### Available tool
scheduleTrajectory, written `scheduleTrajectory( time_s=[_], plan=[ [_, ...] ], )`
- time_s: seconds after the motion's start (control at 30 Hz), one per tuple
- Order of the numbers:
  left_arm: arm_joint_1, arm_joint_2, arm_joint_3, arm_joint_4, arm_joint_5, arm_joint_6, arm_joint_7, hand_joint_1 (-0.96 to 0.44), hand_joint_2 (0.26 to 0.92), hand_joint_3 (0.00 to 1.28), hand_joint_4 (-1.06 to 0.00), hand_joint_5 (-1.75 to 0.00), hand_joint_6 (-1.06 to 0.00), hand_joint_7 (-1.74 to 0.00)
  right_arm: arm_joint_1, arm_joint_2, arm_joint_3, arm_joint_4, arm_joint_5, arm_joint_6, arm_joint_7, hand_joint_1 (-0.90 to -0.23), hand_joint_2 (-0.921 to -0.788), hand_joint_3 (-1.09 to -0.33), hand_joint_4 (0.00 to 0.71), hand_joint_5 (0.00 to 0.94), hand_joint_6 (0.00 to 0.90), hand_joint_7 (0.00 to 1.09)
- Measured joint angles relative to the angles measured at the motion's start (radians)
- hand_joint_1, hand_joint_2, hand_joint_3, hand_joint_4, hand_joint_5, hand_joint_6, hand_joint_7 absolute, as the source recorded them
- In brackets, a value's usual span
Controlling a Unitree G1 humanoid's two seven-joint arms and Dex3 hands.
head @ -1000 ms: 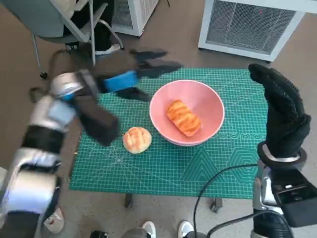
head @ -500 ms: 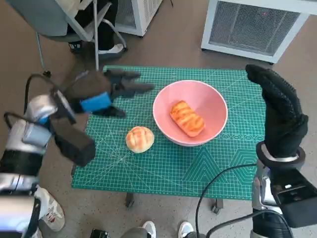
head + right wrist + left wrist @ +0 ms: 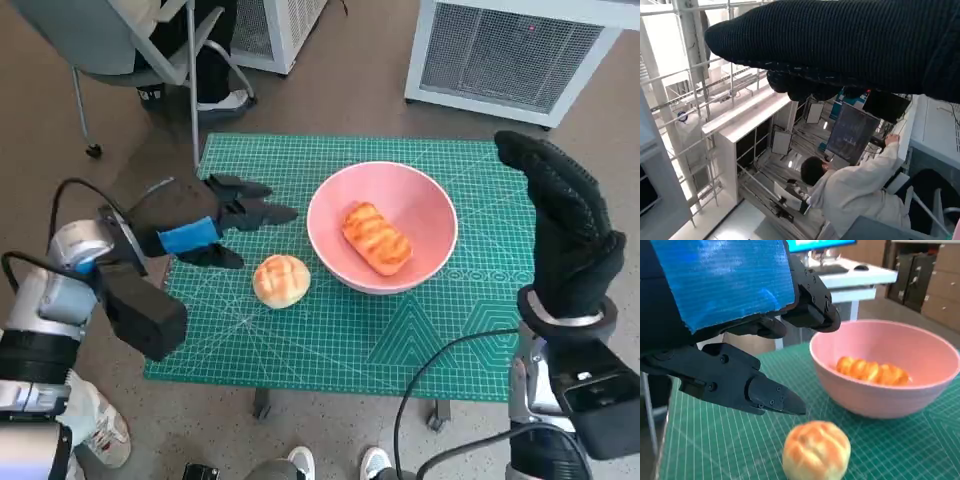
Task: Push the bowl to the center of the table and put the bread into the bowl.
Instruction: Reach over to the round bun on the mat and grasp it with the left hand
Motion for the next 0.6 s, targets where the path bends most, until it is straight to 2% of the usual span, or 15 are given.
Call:
scheduleTrajectory(
  time_s=[0.37, 0.6],
  plan=[
    [-0.005, -0.076, -0.066, 0.151, 0.059, 0.010, 0.010, -0.37, 0.838, 0.00, -0.52, 0.00, -0.57, -0.02, 0.000, -0.003, 0.000, -0.001, 0.000, 0.010, 0.005, -0.393, -0.921, -0.515, 0.440, 0.005, 0.096, 0.69],
    [-0.038, -0.115, -0.112, 0.252, 0.097, 0.067, -0.004, -0.31, 0.831, 0.00, -0.51, 0.00, -0.58, -0.01, 0.001, -0.013, -0.002, -0.007, 0.000, 0.016, 0.007, -0.391, -0.921, -0.514, 0.440, 0.005, 0.104, 0.70]
  ],
)
